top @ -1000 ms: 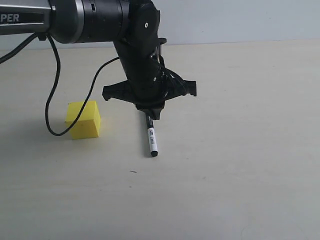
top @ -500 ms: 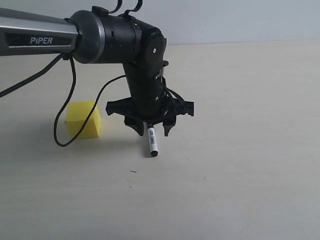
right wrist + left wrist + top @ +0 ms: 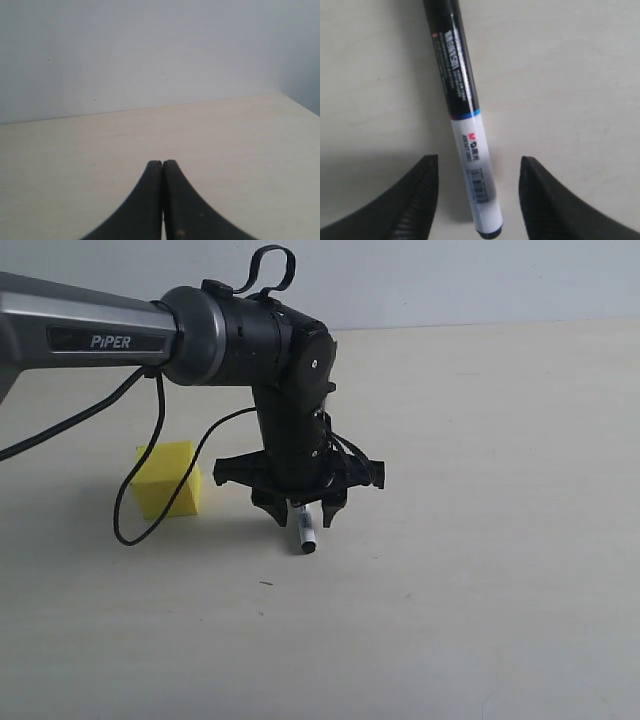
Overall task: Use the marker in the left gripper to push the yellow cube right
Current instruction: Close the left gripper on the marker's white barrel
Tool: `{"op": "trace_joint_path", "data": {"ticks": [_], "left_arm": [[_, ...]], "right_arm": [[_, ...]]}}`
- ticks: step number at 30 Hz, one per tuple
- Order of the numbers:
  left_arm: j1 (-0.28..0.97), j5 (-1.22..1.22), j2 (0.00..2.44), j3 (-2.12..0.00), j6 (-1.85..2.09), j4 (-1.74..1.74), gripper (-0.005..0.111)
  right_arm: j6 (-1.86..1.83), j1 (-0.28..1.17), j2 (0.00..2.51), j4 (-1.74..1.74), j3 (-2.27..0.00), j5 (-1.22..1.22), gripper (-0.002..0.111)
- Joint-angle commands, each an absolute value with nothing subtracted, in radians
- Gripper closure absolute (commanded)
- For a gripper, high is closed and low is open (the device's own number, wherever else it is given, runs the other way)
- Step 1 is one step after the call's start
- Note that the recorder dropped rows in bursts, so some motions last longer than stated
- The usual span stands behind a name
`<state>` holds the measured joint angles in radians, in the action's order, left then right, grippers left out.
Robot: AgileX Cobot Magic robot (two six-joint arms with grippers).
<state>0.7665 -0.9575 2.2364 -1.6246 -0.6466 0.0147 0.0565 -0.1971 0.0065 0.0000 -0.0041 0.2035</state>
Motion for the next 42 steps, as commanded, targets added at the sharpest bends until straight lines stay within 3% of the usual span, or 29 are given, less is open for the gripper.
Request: {"op": "trace_joint_path", "data": {"ticks": [1, 42], "left_arm": [[0.767, -0.946, 2.232, -1.628, -0.657, 0.014, 0.066], [0.767, -0.946, 2.245, -1.628, -0.650, 0.000, 0.070]], "right_arm": [[0.055, -0.205, 0.000, 0.000, 0.000, 0.199, 0.108], [0.055, -0.205, 0.000, 0.000, 0.000, 0.199, 0.108]]}}
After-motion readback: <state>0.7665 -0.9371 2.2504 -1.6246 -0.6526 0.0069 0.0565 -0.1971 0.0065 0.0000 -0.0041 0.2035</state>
